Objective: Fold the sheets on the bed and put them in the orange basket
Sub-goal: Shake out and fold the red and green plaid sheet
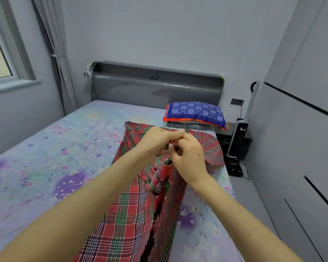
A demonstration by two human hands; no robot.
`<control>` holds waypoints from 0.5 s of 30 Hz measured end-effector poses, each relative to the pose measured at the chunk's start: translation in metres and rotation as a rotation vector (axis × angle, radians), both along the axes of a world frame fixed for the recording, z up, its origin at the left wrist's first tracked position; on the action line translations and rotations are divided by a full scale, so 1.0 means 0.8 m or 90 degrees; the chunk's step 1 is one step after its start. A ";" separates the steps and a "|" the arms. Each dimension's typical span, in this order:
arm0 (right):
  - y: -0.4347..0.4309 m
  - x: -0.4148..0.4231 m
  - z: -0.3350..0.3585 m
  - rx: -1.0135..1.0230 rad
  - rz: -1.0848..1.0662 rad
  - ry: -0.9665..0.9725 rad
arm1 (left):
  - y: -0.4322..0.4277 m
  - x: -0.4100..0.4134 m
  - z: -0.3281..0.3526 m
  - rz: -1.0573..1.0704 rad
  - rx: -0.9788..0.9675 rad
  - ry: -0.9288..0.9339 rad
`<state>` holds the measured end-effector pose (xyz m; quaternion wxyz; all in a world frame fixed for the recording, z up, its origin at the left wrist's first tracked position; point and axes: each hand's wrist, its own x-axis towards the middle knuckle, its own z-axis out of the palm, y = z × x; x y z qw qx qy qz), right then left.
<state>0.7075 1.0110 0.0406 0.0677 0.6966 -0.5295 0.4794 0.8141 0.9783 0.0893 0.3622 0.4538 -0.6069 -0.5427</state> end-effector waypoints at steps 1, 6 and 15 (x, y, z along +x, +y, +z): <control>0.001 -0.001 0.003 0.004 -0.006 0.005 | 0.002 -0.001 0.001 -0.006 0.011 0.023; 0.014 -0.013 0.022 0.061 0.042 -0.021 | -0.001 -0.006 0.001 0.033 0.067 0.106; 0.026 -0.046 0.032 0.225 0.186 -0.366 | 0.018 -0.023 -0.006 0.018 0.040 0.107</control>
